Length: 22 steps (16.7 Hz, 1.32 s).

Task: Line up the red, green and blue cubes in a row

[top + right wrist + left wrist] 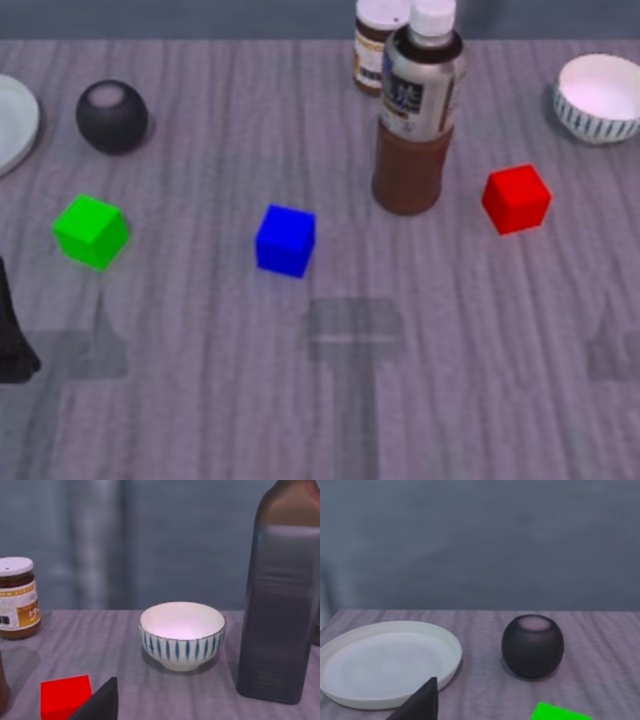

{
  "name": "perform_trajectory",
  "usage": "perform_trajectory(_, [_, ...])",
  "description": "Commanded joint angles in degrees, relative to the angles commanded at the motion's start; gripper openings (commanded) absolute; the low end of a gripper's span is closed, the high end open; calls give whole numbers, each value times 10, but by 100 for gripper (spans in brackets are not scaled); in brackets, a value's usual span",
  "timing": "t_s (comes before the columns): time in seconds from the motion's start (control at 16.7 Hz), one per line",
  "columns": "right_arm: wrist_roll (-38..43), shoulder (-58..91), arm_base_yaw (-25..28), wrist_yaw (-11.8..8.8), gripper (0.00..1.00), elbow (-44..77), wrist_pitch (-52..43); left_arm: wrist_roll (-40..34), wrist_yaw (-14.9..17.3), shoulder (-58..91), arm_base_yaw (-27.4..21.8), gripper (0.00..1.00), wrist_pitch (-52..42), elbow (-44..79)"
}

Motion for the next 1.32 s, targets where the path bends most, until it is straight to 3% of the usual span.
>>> perform_trajectory(0.3, [2,33,-1,3,100,33,-24,0,0,0,0,100,0,0])
perform_trajectory(0.54, [7,153,0,11,100,146,-113,0,0,0,0,100,0,0])
perform_trajectory(1.32, [3,883,58,24,100,790,-586,0,0,0,0,100,0,0])
